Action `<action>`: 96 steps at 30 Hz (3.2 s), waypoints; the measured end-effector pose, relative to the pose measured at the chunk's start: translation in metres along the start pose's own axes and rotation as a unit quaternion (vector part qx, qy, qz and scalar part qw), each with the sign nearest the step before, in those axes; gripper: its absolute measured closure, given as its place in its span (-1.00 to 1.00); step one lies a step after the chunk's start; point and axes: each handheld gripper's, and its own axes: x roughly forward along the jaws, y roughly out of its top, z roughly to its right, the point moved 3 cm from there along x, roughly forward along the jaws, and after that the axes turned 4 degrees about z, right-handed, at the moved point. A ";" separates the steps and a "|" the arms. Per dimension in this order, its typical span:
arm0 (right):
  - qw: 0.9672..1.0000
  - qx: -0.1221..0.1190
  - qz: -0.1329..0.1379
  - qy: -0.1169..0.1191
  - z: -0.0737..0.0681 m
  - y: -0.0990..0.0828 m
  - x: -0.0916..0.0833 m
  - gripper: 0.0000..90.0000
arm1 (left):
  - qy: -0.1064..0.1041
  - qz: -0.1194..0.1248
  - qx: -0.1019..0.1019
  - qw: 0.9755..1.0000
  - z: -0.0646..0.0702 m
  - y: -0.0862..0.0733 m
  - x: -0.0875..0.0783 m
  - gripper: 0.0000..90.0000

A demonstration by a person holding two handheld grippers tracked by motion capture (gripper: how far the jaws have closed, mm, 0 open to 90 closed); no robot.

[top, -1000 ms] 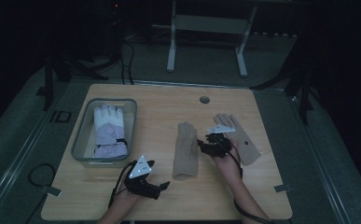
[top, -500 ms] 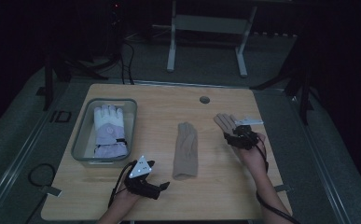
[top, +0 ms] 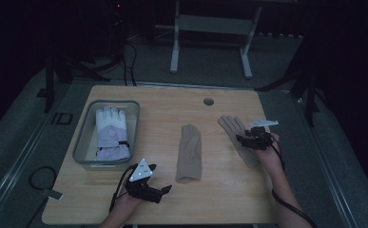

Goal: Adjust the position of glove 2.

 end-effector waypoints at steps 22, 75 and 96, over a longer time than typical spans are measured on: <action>0.998 0.041 -0.019 -0.038 0.000 -0.019 0.017 0.84 | 0.001 -0.002 -0.002 1.000 0.000 0.000 0.002 -0.95; 0.990 0.105 -0.017 -0.095 -0.009 -0.051 -0.051 0.28 | 0.003 0.003 0.008 1.000 0.005 0.001 0.003 -0.95; 1.000 0.000 -0.012 0.004 0.006 -0.072 -0.045 0.45 | 0.003 0.001 0.011 1.000 0.004 0.000 0.003 -0.95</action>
